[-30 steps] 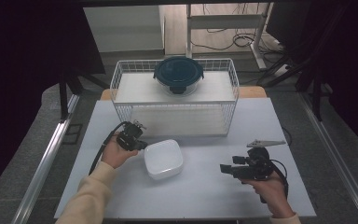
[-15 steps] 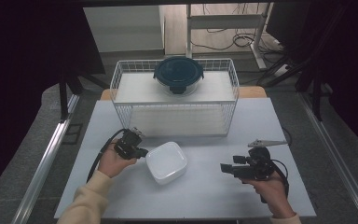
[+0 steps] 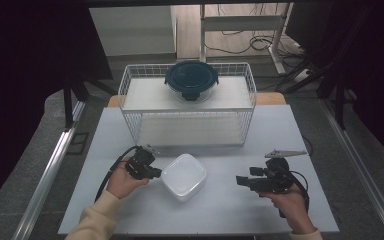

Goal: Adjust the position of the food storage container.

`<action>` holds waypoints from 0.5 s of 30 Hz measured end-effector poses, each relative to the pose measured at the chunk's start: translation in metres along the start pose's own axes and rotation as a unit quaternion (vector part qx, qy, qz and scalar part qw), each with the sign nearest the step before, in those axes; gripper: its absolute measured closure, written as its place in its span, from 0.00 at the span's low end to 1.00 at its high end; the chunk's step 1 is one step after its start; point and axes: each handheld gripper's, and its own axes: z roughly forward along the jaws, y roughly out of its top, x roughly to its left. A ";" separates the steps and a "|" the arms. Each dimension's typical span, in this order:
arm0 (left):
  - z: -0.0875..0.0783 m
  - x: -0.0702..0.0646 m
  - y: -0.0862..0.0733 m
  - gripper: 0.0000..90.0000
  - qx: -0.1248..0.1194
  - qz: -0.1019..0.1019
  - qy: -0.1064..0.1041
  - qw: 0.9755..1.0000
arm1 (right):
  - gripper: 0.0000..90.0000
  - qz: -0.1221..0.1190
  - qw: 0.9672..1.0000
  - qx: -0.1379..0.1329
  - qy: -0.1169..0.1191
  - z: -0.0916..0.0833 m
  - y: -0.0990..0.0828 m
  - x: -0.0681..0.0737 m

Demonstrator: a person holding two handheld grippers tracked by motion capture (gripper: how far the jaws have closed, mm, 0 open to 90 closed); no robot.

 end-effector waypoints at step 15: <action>0.006 -0.032 -0.007 1.00 0.000 0.020 -0.039 0.999 | 0.28 -0.002 1.000 0.005 0.000 0.002 -0.001 0.001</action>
